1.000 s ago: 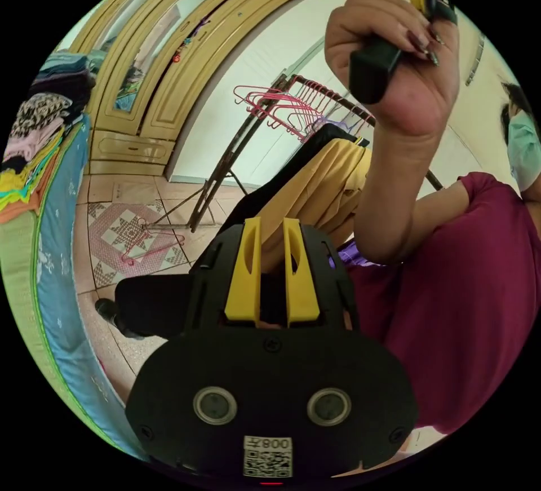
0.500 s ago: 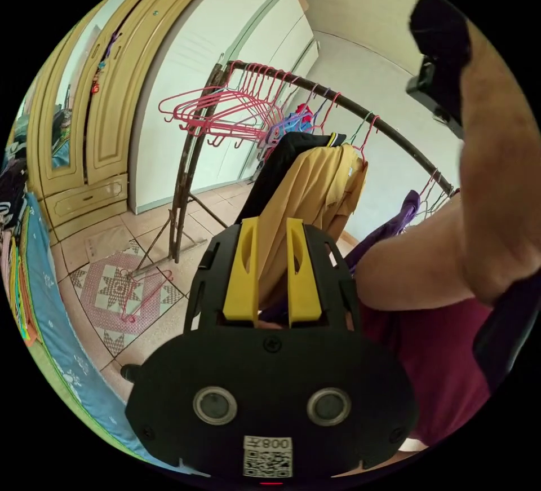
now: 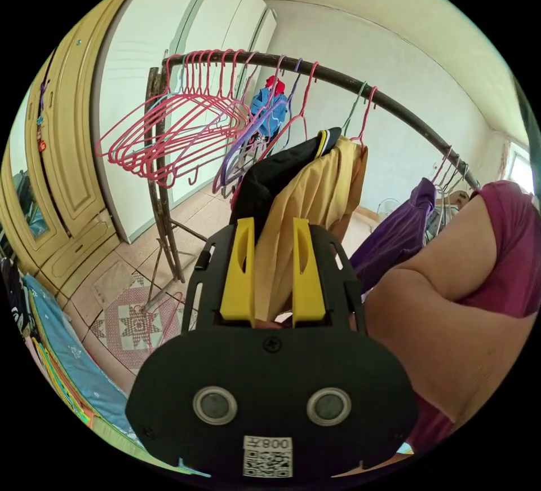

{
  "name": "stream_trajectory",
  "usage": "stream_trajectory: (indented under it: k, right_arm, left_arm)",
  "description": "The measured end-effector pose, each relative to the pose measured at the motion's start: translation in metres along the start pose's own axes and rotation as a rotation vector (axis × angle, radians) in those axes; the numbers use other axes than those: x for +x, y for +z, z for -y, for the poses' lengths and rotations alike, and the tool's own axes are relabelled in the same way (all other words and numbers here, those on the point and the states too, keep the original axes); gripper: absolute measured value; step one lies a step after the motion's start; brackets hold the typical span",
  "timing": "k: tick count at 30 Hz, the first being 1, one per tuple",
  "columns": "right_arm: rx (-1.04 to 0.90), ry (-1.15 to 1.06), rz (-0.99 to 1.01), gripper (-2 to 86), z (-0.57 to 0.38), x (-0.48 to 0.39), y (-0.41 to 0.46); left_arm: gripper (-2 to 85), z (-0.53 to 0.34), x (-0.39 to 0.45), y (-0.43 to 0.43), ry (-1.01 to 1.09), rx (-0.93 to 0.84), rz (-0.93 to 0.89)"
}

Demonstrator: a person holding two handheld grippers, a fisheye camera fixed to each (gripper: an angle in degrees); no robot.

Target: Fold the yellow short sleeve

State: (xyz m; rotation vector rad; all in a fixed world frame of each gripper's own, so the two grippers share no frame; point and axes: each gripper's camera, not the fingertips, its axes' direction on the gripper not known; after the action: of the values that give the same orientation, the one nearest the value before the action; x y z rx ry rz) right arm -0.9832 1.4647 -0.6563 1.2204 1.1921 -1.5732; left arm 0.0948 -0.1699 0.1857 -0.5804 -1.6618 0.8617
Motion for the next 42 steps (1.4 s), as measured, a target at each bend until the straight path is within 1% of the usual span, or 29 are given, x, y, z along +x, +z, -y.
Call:
stream_trajectory:
  k: [4,11,14,19,21,27,32,34,36,38,40,42]
  right_arm:
    - [0.005,0.03,0.022,1.9,0.001,0.017,-0.006]
    - [0.005,0.061,0.049,1.4,-0.005,0.038,-0.009]
    - [0.005,0.075,0.063,1.3,-0.009,0.045,-0.008]
    - [0.004,0.084,0.072,1.1,-0.016,0.051,-0.009]
    - [0.0,0.087,0.077,1.1,-0.019,0.052,-0.008]
    - [-0.019,0.115,0.115,1.0,-0.034,0.06,-0.003]
    - [-0.031,0.143,0.118,1.0,-0.053,0.066,-0.004]
    - [-0.029,0.155,0.124,1.0,-0.06,0.068,-0.004]
    - [-0.024,0.167,0.134,0.9,-0.068,0.071,-0.003]
    - [-0.029,0.179,0.151,0.9,-0.077,0.073,0.001]
    - [-0.036,0.188,0.161,0.9,-0.085,0.075,0.004]
    - [-0.041,0.195,0.169,1.0,-0.092,0.076,0.006]
  left_arm:
    - [3.4,0.005,0.0,-0.001,0.008,-0.01,0.042]
    - [0.8,-0.013,-0.016,-0.03,-0.032,0.05,0.033]
    - [0.4,-0.028,-0.032,-0.046,-0.095,0.088,0.024]
    - [0.2,-0.075,-0.078,-0.084,-0.292,0.221,-0.038]
    - [0.2,-0.09,-0.089,-0.095,-0.344,0.251,-0.035]
    - [0.2,-0.128,-0.111,-0.097,-0.443,0.224,-0.049]
    - [0.1,-0.164,-0.131,-0.117,-0.574,0.287,-0.036]
    - [0.1,-0.185,-0.138,-0.14,-0.624,0.335,-0.023]
    - [0.1,-0.195,-0.138,-0.159,-0.632,0.359,0.005]
    - [0.2,-0.202,-0.136,-0.177,-0.624,0.402,-0.007]
    - [0.2,-0.206,-0.129,-0.203,-0.592,0.458,-0.005]
    - [0.1,-0.207,-0.123,-0.224,-0.56,0.477,0.027]
